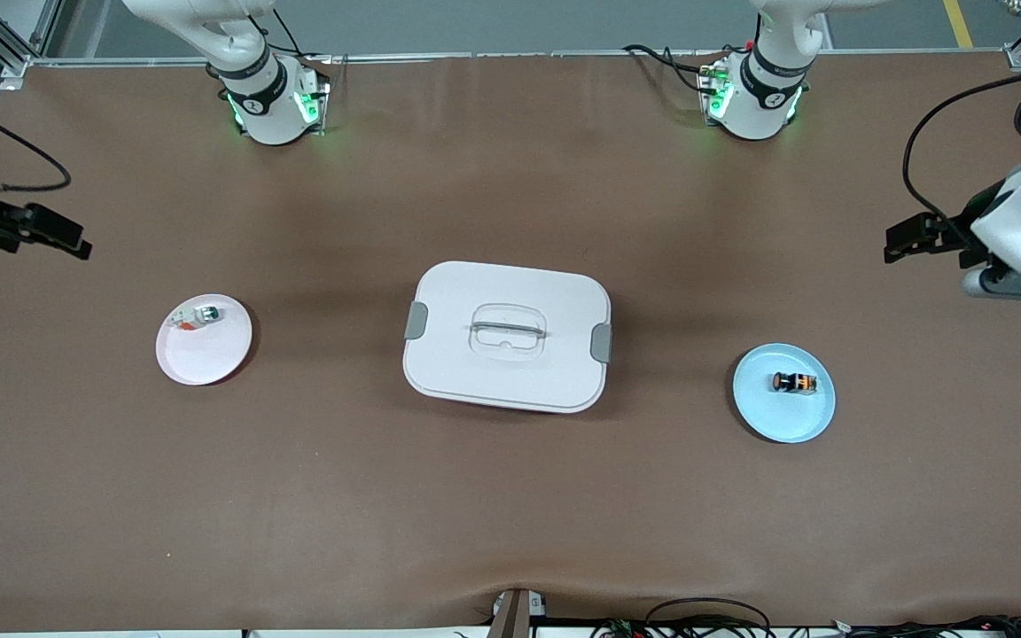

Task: Transfer orange switch to right arm and place

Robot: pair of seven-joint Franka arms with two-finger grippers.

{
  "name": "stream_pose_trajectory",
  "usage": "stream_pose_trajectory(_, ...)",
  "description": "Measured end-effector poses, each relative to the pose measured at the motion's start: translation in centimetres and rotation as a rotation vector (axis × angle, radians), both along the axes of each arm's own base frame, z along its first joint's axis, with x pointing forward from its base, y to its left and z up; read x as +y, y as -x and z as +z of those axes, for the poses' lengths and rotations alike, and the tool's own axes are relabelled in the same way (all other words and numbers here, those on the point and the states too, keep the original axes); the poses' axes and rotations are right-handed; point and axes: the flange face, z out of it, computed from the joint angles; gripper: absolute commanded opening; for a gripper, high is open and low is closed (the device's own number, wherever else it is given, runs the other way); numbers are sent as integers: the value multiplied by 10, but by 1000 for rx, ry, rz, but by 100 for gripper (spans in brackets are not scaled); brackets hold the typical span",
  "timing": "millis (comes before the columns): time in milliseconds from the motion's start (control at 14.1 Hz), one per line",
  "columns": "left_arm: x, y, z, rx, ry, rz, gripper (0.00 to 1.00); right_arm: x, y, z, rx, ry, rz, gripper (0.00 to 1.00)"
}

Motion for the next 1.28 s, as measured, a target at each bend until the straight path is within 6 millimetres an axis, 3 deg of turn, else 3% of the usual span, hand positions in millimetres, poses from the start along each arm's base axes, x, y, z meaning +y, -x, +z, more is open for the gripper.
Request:
stream_pose_trajectory(142,1,-12,-21,6,3,2,100,0,-5,-9,14,1,0,100)
stream_pose_trajectory(427,6,-32,-65,-5,8,10,100,0,-6,-5,5,2,0,100)
stream_pose_trajectory(711,17,-39,-118,-12,11,27,100,0,-6,-5,6,3,-1,100)
stream_pose_trajectory(995,17,-38,-168,-31,14,27,100,-1,-25,-41,59,9,-3,100)
stream_pose_trajectory(1280,16,-39,-217,-83,7,16,100,-2,-38,-62,91,22,-2,100)
